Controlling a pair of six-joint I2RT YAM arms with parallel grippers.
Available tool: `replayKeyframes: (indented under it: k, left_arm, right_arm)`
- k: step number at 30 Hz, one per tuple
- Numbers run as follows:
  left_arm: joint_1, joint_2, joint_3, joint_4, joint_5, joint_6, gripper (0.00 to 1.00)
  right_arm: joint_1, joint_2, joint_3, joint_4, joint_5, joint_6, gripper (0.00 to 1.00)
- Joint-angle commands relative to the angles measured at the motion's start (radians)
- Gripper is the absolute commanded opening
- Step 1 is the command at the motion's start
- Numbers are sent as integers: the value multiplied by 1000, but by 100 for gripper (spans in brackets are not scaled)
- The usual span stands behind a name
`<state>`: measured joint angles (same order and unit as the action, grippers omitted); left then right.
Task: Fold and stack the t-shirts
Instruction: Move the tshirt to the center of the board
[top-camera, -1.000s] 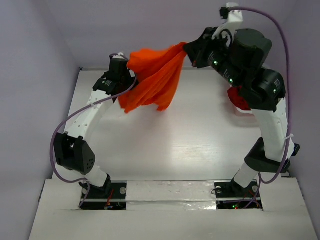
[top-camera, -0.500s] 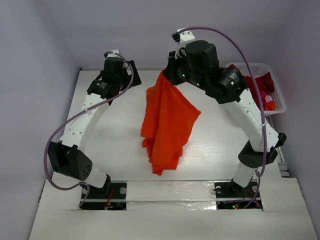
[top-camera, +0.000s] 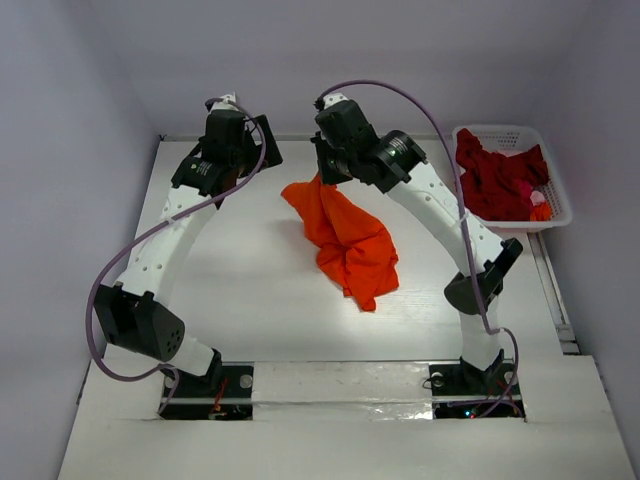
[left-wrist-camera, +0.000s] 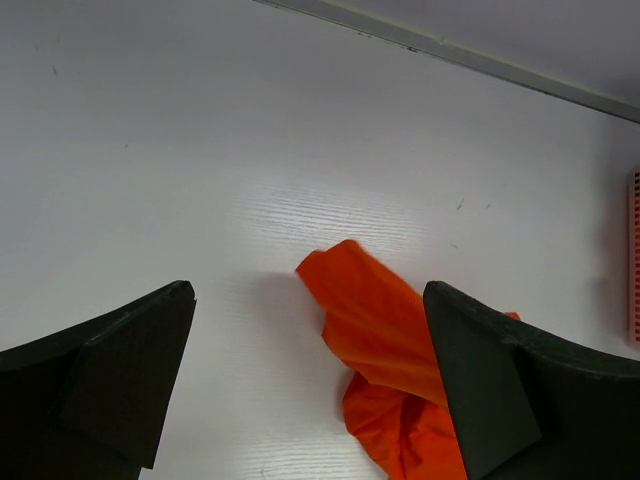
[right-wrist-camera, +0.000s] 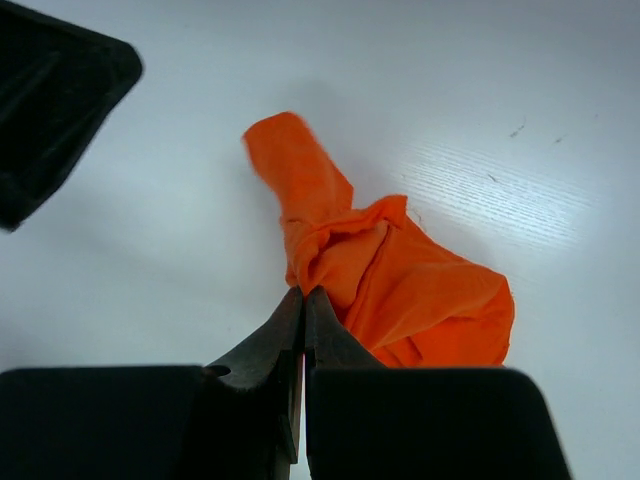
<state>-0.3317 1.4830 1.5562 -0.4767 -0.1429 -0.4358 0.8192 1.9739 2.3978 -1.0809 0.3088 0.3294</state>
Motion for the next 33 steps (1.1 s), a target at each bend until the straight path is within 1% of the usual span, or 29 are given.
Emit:
replayKeyframes:
  k: [1, 7, 11, 15, 16, 20, 25, 33]
  left_arm:
    - [-1, -17, -7, 16, 2, -6, 99]
    - [-1, -9, -11, 24, -4, -3, 99]
    - [-10, 2, -4, 30, 14, -9, 99]
    - [-10, 8, -10, 33, 23, -18, 99]
    - [-21, 8, -13, 35, 23, -18, 99]
    - [-32, 0, -39, 43, 22, -23, 99]
    - [-41, -6, -58, 44, 19, -26, 99]
    - [-59, 2, -62, 50, 20, -30, 99]
  right_arm:
    - [-29, 3, -3, 38, -37, 20, 0]
    - [-29, 40, -32, 38, -62, 16, 0]
    - [-61, 62, -29, 56, -65, 20, 0]
    - [-133, 97, -22, 68, -100, 37, 0]
    - [-171, 109, -17, 68, -108, 42, 0]
    - [-244, 164, 26, 67, -119, 37, 0]
    - [-279, 210, 110, 62, -93, 2, 0]
    - [-319, 183, 69, 142, -42, -41, 0]
